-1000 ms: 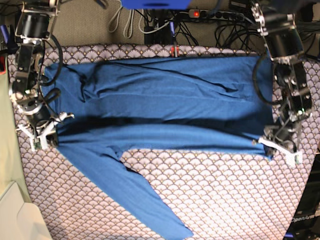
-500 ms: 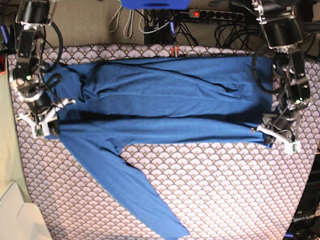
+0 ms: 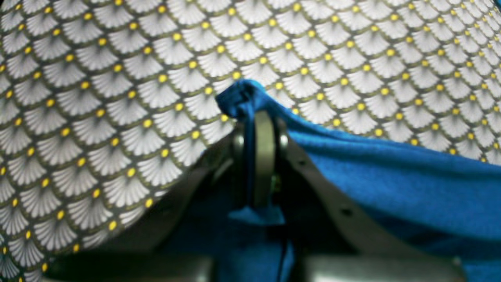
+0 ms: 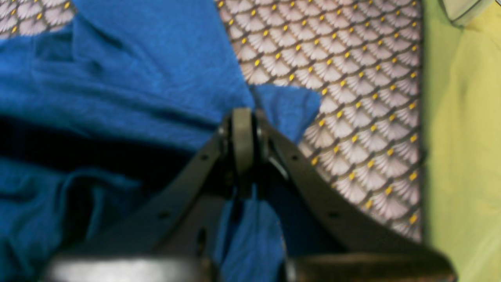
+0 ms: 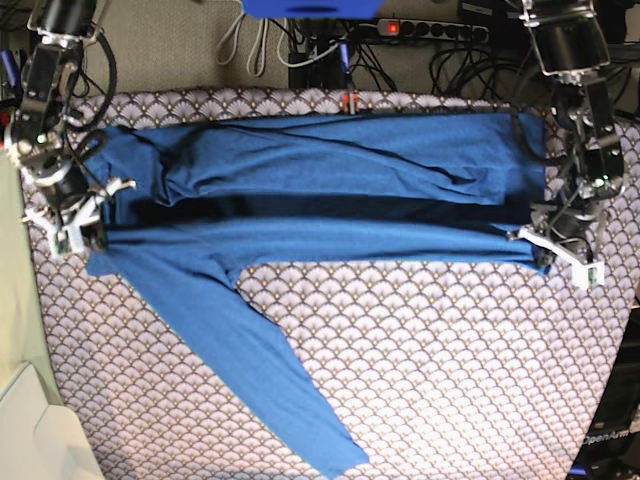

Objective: Fold the T-shirt properly
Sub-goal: 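Lay the hem half over onto the collar half with both grippers, then lower the folded edge and open both grippers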

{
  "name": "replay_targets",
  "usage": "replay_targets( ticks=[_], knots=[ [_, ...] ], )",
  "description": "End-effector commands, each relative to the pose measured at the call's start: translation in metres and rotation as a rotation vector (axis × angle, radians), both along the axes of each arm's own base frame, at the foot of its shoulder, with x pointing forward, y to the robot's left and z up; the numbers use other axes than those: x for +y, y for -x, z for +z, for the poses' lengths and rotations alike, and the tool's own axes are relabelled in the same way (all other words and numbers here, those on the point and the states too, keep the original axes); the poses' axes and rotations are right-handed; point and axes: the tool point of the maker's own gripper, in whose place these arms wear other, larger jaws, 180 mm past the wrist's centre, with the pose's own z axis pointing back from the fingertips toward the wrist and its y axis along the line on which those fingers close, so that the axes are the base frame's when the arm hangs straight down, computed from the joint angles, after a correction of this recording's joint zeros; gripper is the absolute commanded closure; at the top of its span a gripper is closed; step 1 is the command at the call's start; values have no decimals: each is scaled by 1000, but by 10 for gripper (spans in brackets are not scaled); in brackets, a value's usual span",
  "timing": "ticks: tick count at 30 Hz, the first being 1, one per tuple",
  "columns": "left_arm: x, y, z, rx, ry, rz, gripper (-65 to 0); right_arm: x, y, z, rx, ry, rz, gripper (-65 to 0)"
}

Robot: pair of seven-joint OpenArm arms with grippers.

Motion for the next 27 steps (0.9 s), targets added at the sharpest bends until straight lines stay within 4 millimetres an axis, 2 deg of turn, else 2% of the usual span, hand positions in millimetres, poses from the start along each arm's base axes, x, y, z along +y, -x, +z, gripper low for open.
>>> replay_targets(
  ticks=[1,4,12,16,19,27],
  knots=[
    [8,-9,18,-56,-22,2,-3,-3,-6,15,-46,12,11,0],
    [12,-10,20,-55,-32,3,-3,-2,0,9,-30,9,10,0],
    [18,-2,-5,11,-10,23,-3,-3,8,3,-10,8,7,0],
    [9,2,-12,32,-13,-48,-3,-3,9,2,-8,8,7,0],
    [6,12,-19,120,-24,-125,-3,-4,10,0,-3,8,5,0],
    [5,20,-25,178,-31,-142,-3,-1,23,-4,-9,-2,16,0]
  ],
)
